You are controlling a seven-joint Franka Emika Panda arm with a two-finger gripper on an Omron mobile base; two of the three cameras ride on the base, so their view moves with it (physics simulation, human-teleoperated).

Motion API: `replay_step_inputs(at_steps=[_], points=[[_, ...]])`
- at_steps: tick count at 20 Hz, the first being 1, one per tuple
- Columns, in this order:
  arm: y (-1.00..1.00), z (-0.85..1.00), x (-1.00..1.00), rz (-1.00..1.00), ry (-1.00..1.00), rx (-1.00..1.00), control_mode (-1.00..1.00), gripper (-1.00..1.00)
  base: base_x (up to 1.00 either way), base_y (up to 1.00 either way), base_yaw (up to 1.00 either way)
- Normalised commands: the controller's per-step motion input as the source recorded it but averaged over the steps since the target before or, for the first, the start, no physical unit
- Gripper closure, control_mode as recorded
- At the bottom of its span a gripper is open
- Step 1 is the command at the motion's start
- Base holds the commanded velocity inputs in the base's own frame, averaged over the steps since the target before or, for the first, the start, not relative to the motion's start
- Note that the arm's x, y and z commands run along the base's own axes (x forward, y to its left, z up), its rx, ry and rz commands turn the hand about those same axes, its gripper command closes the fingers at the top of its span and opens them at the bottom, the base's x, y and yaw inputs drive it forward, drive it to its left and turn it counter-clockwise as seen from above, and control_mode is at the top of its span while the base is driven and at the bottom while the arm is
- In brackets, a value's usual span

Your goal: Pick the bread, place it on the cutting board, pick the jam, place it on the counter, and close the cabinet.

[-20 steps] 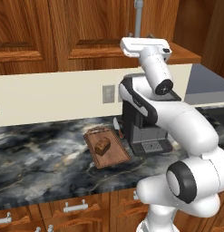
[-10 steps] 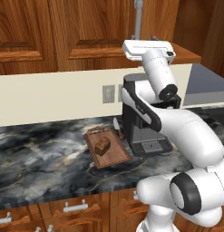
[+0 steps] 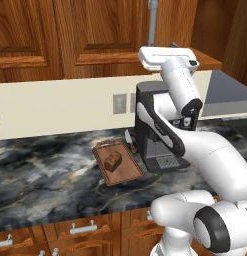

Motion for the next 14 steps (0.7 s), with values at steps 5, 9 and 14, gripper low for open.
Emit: replay_step_inputs(at_steps=[5, 9, 14], points=[[-0.25, 0.00, -0.32, 0.08, 0.00, 0.00, -1.00, -1.00, 0.00, 0.00, 0.00], [-0.25, 0.00, -0.26, 0.08, 0.00, 0.00, -1.00, -1.00, 0.00, 0.00, 0.00], [-0.27, 0.00, -0.30, 0.07, 0.00, 0.00, -1.00, -1.00, 0.00, 0.00, 0.00]])
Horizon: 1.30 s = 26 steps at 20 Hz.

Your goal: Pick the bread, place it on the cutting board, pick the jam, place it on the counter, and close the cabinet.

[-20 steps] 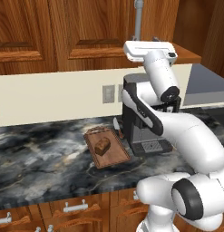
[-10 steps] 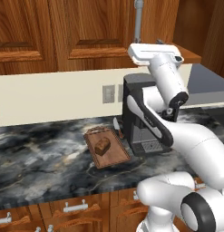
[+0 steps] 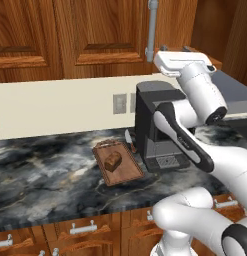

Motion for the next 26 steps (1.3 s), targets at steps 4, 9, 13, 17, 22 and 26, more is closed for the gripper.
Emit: replay_step_inputs(at_steps=[4, 9, 13, 17, 22, 26], points=[[-0.26, 0.00, -0.39, 0.05, 0.00, 0.00, -1.00, -1.00, 0.00, 0.00, 0.00], [-0.26, 0.00, -0.53, 0.03, 0.00, 0.00, -1.00, -1.00, 0.00, 0.00, 0.00], [-0.23, 0.00, -0.52, 0.02, 0.00, 0.00, -1.00, -1.00, 0.00, 0.00, 0.00], [-0.18, 0.00, -0.46, 0.01, 0.00, 0.00, -1.00, -1.00, 0.00, 0.00, 0.00], [-0.16, 0.00, -0.48, 0.02, 0.00, 0.00, -1.00, -1.00, 0.00, 0.00, 0.00], [-0.16, 0.00, -0.53, 0.02, 0.00, 0.00, -1.00, -1.00, 0.00, 0.00, 0.00]])
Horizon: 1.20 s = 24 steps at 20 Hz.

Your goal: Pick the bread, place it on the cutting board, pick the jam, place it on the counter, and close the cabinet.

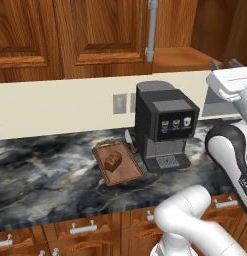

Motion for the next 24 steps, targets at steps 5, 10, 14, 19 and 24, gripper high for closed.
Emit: replay_step_inputs(at_steps=[5, 10, 14, 19, 24], points=[[-0.14, 0.00, -0.54, 0.02, 0.00, 0.00, -1.00, -1.00, 0.00, 0.00, 0.00], [-0.12, 0.00, -0.49, 0.02, 0.00, 0.00, -1.00, -1.00, 0.00, 0.00, 0.00], [-0.13, 0.00, -0.43, 0.02, 0.00, 0.00, -1.00, -1.00, 0.00, 0.00, 0.00], [-0.10, 0.00, -0.33, 0.02, 0.00, 0.00, -1.00, -1.00, 0.00, 0.00, 0.00], [-0.13, 0.00, -0.30, 0.03, 0.03, 0.00, -1.00, -1.00, 0.00, 0.00, 0.00]])
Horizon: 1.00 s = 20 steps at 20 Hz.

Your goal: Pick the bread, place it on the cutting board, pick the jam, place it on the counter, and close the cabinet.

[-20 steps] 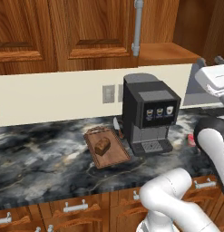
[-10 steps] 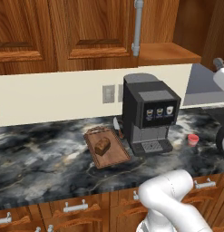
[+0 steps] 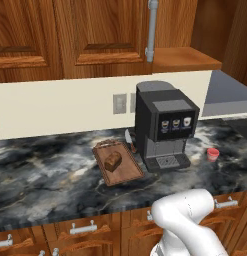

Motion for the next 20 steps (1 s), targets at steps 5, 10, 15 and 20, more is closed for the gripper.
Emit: replay_step_inputs(at_steps=[5, 10, 15, 20], points=[[-0.17, 0.00, -0.19, 0.02, 0.03, 0.00, -1.00, -1.00, 0.00, 0.00, 0.00], [-0.22, -0.03, -0.02, 0.01, 0.00, 0.00, -1.00, -1.00, 0.00, 0.00, 0.00], [-0.35, -0.01, -0.02, 0.04, 0.00, 0.00, -1.00, -1.00, 0.00, 0.00, 0.00], [-0.40, -0.07, 0.00, 0.02, 0.00, 0.00, -1.00, -1.00, 0.00, 0.00, 0.00]])
